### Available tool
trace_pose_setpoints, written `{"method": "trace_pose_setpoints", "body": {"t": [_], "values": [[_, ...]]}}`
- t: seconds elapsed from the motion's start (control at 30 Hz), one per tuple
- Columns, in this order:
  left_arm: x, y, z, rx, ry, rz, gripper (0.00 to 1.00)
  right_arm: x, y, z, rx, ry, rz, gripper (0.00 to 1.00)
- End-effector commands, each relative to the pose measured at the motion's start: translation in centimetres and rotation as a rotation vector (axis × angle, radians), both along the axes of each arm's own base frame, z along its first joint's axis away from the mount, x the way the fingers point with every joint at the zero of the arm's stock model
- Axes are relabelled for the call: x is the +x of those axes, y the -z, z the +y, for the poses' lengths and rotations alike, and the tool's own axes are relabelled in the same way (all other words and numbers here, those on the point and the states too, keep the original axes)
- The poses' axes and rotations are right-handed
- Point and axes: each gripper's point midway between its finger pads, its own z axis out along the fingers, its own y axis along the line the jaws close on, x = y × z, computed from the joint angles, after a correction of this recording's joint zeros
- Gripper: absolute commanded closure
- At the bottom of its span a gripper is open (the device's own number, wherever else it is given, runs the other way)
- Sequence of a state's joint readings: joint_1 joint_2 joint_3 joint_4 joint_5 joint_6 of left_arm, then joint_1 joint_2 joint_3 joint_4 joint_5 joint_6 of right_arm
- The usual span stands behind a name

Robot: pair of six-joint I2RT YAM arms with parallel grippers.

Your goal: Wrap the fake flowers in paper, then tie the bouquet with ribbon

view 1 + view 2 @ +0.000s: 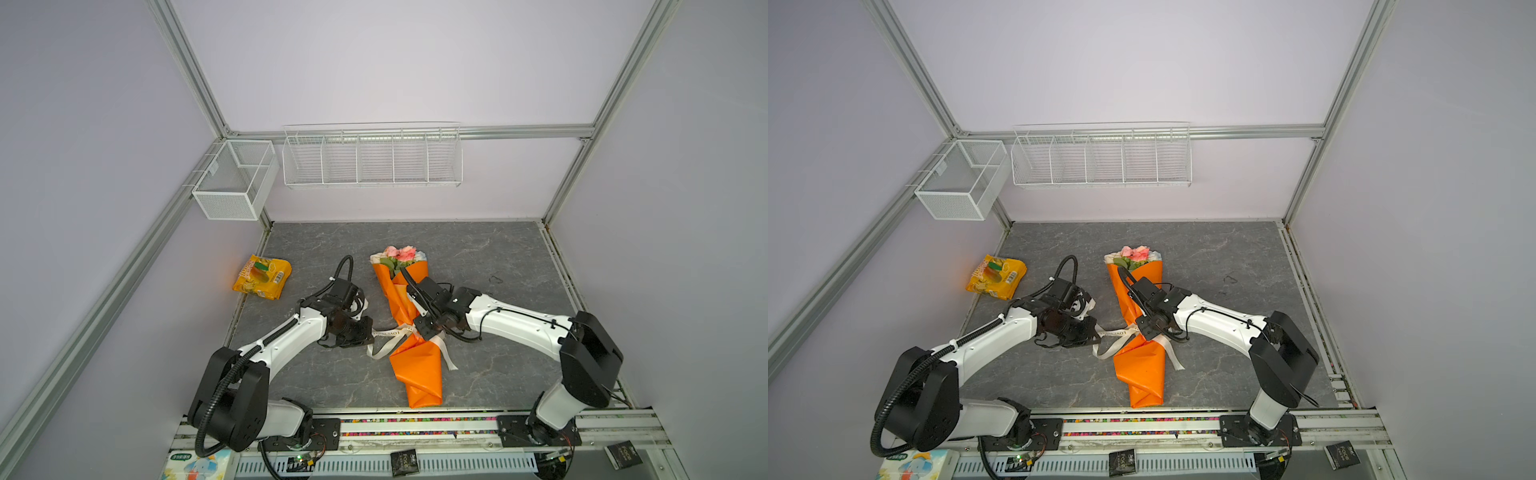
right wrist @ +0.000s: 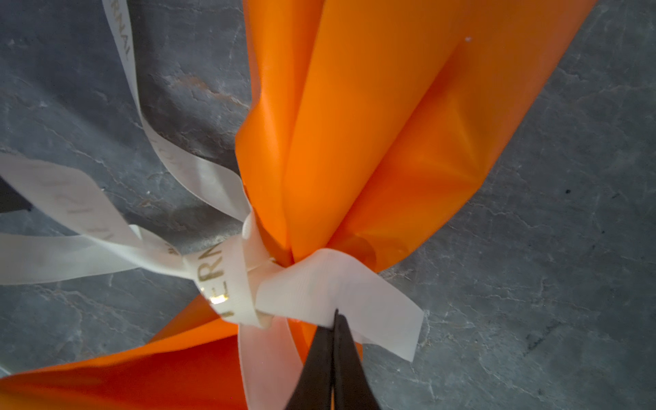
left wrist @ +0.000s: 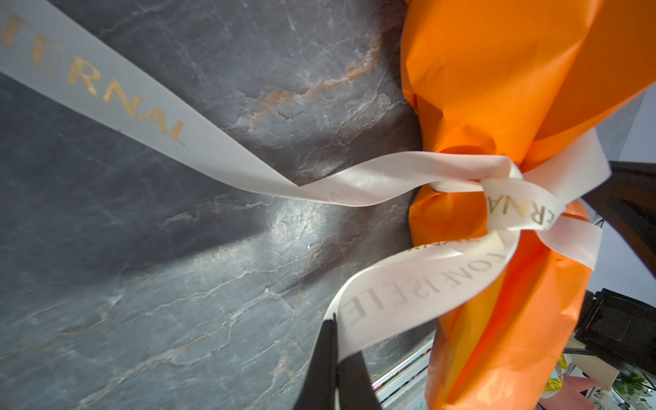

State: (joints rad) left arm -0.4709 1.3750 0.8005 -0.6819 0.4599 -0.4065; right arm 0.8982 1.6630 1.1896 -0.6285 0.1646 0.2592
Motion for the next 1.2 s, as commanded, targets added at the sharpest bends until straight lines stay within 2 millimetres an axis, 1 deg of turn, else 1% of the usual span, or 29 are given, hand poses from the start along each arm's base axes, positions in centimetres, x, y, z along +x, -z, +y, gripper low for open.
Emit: {"method": "trace_pose_setpoints", "body": {"t": [0.0, 0.1, 0.23, 0.3, 0.53, 0.6, 0.7, 0.8, 0.83, 0.87, 0.9, 0.97, 1.03, 1.1, 1.17], "values": [[0.7, -1.0, -0.5, -0.026, 0.016, -0.027, 1.0, -0.1, -1.0, -0.3, -0.006, -0.025, -0.006, 0.94], [0.8, -1.1, -0.4, -0.021, 0.013, -0.031, 1.0, -0.2, -1.5, -0.9, -0.039, -0.035, -0.004, 0.94], [1.0, -0.8, 0.3, 0.02, -0.006, -0.039, 1.0, 0.5, -1.9, -1.8, -0.021, 0.008, -0.008, 0.94], [0.9, -0.4, 0.7, 0.045, -0.02, -0.031, 1.0, 0.6, -1.4, -2.3, -0.013, 0.031, 0.018, 0.94], [0.3, 0.2, 0.6, 0.034, -0.017, -0.003, 1.0, 1.0, 0.7, -3.9, -0.055, 0.105, 0.056, 0.94], [0.0, 0.7, 1.0, 0.06, -0.025, 0.017, 1.0, 1.1, 1.1, -4.4, -0.083, 0.126, 0.052, 0.94], [-0.4, 1.7, 2.0, 0.112, -0.064, 0.045, 1.0, 1.1, 1.7, -4.7, -0.089, 0.135, 0.069, 0.94], [-0.8, 2.7, 2.0, 0.111, -0.081, 0.078, 1.0, 0.9, 2.1, -4.6, -0.093, 0.135, 0.084, 0.94], [-0.9, 2.8, 1.9, 0.11, -0.083, 0.086, 1.0, 0.8, 2.1, -4.4, -0.085, 0.127, 0.09, 0.94], [-0.9, 2.8, 1.5, 0.083, -0.069, 0.092, 1.0, 0.5, 2.0, -3.8, -0.059, 0.1, 0.107, 0.94], [-0.9, 2.5, 0.9, 0.052, -0.047, 0.086, 1.0, 0.1, 1.9, -3.1, -0.025, 0.072, 0.128, 0.94], [-0.5, 1.8, 0.5, 0.032, -0.038, 0.061, 1.0, -0.4, 1.4, -2.0, 0.036, 0.029, 0.152, 0.94], [-0.2, 1.1, 0.3, 0.015, -0.029, 0.036, 1.0, -1.6, 0.9, -1.1, 0.081, -0.031, 0.192, 0.94], [0.1, 0.7, 0.4, 0.022, -0.03, 0.018, 1.0, -2.2, 0.5, -1.4, 0.061, -0.058, 0.197, 0.94], [0.4, 0.9, 1.1, 0.064, -0.054, 0.013, 1.0, -1.9, 0.9, -2.8, 0.005, -0.02, 0.169, 0.94]]}}
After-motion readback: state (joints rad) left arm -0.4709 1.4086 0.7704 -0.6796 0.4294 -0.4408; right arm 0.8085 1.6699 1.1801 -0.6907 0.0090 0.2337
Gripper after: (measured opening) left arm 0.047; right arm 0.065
